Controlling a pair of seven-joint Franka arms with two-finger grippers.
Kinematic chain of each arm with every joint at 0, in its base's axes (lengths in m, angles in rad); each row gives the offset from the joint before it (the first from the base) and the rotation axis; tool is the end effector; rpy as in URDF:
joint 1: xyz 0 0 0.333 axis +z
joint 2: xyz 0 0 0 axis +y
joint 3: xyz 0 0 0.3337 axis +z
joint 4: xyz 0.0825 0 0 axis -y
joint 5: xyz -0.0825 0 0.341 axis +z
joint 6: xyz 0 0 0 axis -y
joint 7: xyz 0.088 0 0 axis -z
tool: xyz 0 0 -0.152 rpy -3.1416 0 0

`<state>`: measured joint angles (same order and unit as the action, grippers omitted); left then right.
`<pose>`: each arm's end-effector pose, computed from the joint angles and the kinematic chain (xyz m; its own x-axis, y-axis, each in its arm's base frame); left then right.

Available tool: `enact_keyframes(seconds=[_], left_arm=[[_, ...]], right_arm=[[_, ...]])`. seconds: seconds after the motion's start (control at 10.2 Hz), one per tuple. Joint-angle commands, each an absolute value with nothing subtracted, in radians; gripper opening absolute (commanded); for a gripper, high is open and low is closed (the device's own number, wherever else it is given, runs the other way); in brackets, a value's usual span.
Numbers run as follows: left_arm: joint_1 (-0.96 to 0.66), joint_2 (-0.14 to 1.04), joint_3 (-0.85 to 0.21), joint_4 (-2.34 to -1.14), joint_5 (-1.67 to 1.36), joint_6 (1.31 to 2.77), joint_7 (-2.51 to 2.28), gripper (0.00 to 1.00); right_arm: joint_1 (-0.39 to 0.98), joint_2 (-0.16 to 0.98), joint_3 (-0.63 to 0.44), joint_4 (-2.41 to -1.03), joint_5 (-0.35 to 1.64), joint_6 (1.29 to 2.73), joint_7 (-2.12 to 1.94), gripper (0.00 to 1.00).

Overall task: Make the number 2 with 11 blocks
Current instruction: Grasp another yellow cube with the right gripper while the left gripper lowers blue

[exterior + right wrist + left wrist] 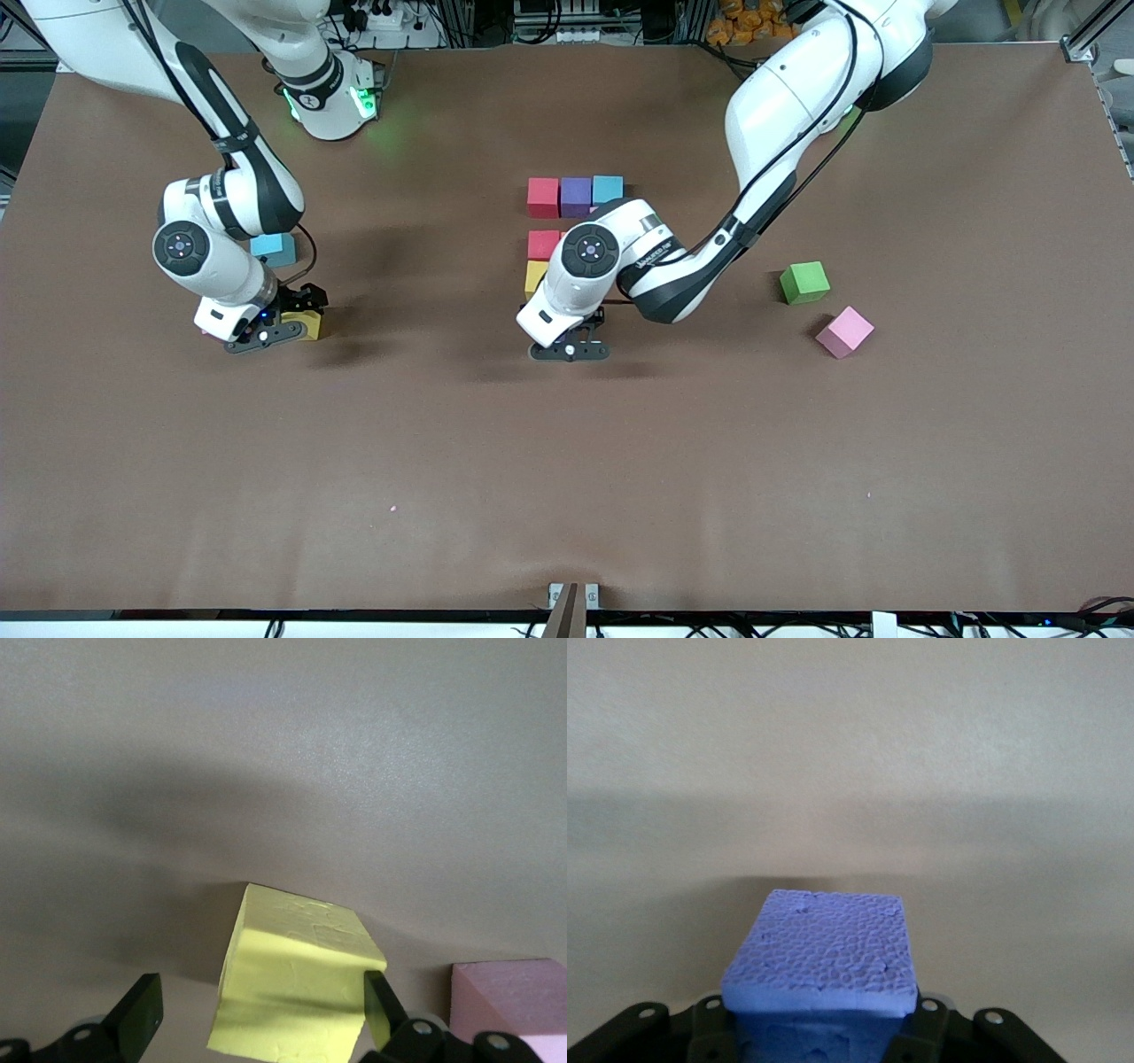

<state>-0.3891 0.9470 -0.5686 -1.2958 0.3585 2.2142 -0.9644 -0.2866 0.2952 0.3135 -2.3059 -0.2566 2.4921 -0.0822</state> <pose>0.5219 -0.5186 0.2233 0.9981 0.0231 -0.0566 0.0327 -0.9838 0.1761 0.4952 0.0112 0.2247 0.9481 0.3039 -0.0939 0.3085 -0.9504 0.0387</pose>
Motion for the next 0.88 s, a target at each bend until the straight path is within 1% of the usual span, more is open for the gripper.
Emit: enact_keyframes(seconds=[0.0,0.59,0.78], left_arm=[[-0.419,0.977,-0.557,-1.246,0.336,2.21,-0.937,0.28],[-0.471,0.999,-0.531,-1.232,0.336,2.207,-0.937,0.27],[-0.485,1.0,-0.512,-1.232,0.331,2.204,-0.936,0.28]], right_arm=[[-0.333,0.284,0.328,-2.322,-0.264,2.505,-0.123,1.0],[-0.334,0.273,0.333,-2.316,-0.264,2.493,-0.132,1.0],[-0.333,0.264,0.344,-2.31,-0.262,2.462,-0.13,1.0]])
